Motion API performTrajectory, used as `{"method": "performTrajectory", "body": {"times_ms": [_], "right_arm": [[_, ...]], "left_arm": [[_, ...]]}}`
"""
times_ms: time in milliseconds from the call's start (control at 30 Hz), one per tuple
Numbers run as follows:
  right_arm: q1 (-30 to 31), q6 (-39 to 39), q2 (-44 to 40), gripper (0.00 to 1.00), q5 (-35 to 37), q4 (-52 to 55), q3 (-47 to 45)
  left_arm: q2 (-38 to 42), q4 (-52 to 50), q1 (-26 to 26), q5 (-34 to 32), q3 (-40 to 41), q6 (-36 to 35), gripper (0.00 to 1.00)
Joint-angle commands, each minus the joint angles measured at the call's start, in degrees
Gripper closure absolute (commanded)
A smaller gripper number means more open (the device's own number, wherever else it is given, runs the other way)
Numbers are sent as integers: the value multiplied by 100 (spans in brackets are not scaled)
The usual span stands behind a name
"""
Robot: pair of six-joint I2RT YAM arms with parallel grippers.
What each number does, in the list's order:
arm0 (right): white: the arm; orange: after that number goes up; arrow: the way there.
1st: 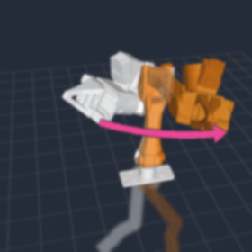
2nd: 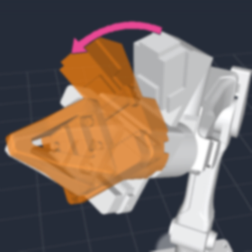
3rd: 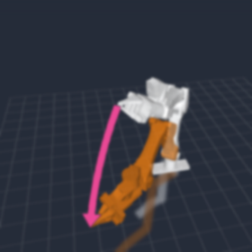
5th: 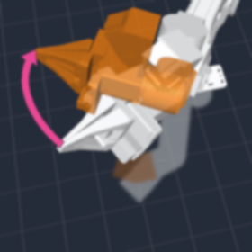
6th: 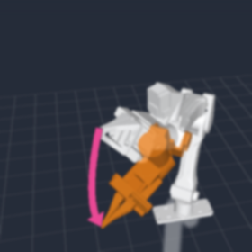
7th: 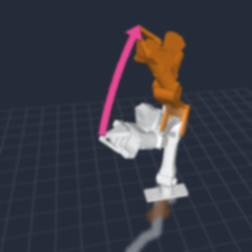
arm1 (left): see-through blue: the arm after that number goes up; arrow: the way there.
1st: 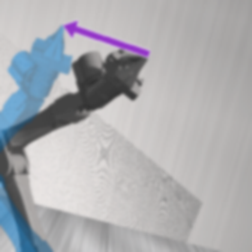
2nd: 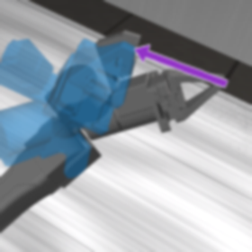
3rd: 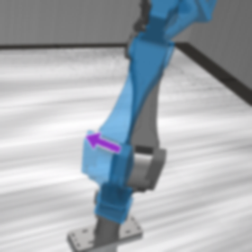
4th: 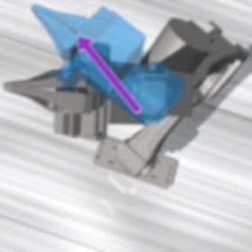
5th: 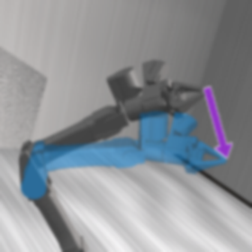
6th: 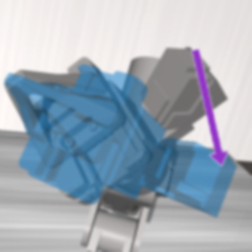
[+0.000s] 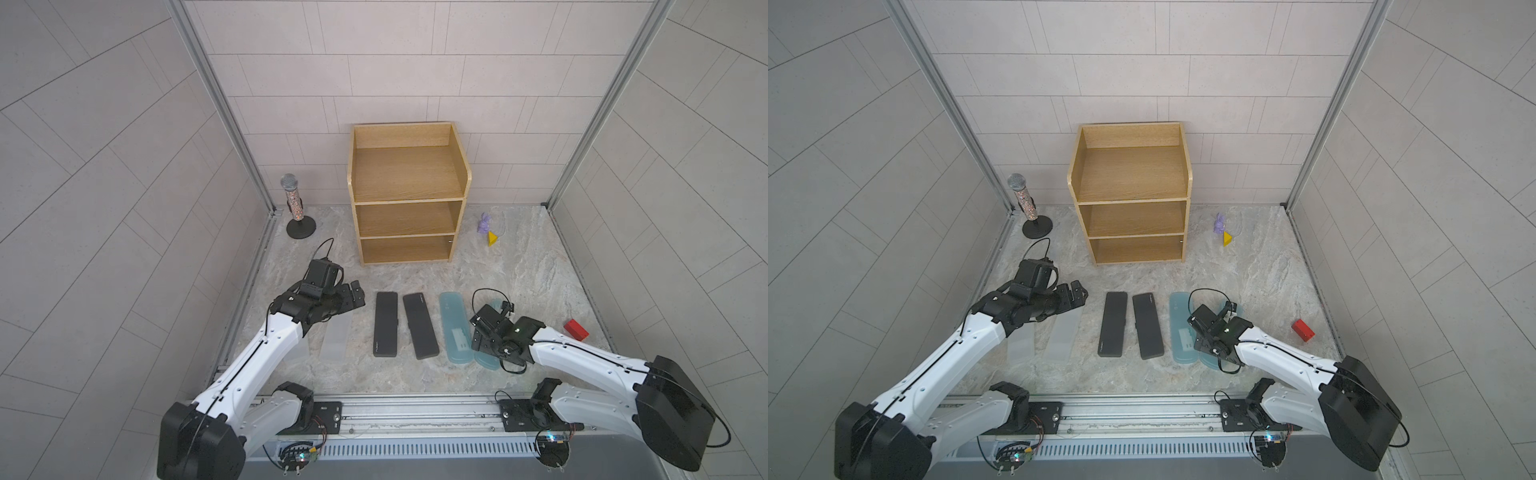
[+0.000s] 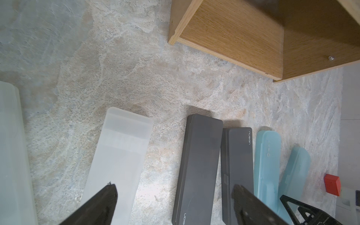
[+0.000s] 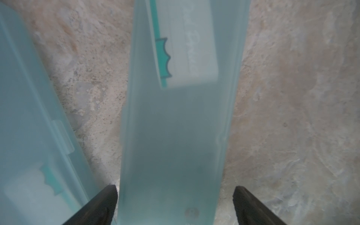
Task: Place the pencil cases on the shelf according to color
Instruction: Pick up the pencil case from the center of the board.
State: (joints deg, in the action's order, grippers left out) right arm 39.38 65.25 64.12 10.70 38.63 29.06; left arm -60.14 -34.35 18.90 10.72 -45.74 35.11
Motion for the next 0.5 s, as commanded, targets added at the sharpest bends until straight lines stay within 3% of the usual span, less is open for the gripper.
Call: {"method": "performTrajectory", "body": {"times_ms": [0,267,467], "right_arm": [[23,46,12,5,123,13,-103],[-387,-400,394,5,-211,-142,-37],[-242,-363,533,9,-700,-237,-39]], "left_arm": [[2,6,27,85,-124,-58,0],[23,61,29,214,-120,-66,0],[54,60,37,181,-112,-57,0]]}}
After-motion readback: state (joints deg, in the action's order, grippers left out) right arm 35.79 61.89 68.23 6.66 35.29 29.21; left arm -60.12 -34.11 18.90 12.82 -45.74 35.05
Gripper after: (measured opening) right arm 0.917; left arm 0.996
